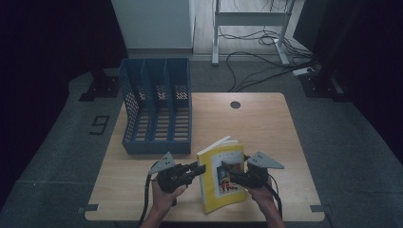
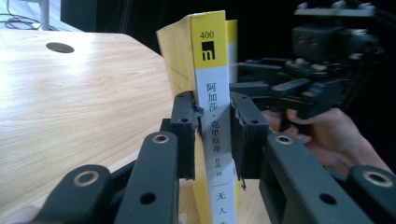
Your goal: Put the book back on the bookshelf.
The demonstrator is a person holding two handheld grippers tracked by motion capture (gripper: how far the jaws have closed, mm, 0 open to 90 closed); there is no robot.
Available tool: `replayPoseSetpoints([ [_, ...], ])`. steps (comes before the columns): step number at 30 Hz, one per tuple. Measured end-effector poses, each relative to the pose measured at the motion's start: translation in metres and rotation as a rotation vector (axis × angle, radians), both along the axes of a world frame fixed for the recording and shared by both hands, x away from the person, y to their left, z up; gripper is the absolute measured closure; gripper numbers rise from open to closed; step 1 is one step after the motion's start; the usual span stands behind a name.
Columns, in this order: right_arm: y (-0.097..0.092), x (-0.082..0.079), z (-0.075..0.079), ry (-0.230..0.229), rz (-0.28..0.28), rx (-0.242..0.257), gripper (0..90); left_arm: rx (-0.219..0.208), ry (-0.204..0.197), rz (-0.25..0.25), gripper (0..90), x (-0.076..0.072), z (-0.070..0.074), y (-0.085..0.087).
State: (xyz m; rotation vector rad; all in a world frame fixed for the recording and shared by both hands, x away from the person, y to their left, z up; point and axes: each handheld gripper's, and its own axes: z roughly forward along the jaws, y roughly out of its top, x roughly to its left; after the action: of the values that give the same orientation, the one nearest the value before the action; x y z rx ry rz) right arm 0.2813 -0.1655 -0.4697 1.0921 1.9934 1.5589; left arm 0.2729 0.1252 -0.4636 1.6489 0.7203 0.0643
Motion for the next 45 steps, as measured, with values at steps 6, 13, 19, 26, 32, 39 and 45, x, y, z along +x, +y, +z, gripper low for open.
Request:
replayPoseSetpoints([
  [6, -0.004, 0.007, -0.005, 0.038, -0.023, 0.022, 16.0, -0.003, -0.014, -0.017, 74.4, -0.003, 0.002, -0.003],
  [13, -0.007, 0.012, -0.011, 0.084, 0.03, 0.086, 13.1, -0.004, -0.021, -0.031, 74.4, -0.005, 0.003, -0.004],
  [19, -0.003, 0.01, -0.01, 0.075, 0.058, 0.071, 14.7, -0.014, -0.006, -0.043, 74.4, -0.003, 0.003, -0.003],
  [26, 0.0, 0.004, -0.004, 0.049, 0.048, 0.038, 17.6, -0.002, 0.004, -0.069, 69.6, -0.004, 0.007, -0.004],
  [32, 0.003, -0.001, 0.001, 0.015, 0.04, 0.035, 20.3, 0.017, 0.001, -0.051, 64.6, -0.004, 0.008, -0.004],
  [39, 0.006, -0.003, 0.001, -0.002, 0.052, 0.031, 21.9, -0.006, 0.013, -0.054, 62.6, -0.003, 0.008, -0.004],
  [45, 0.009, -0.006, 0.003, -0.024, 0.069, 0.029, 23.1, -0.004, 0.014, -0.035, 62.5, -0.004, 0.007, -0.005],
])
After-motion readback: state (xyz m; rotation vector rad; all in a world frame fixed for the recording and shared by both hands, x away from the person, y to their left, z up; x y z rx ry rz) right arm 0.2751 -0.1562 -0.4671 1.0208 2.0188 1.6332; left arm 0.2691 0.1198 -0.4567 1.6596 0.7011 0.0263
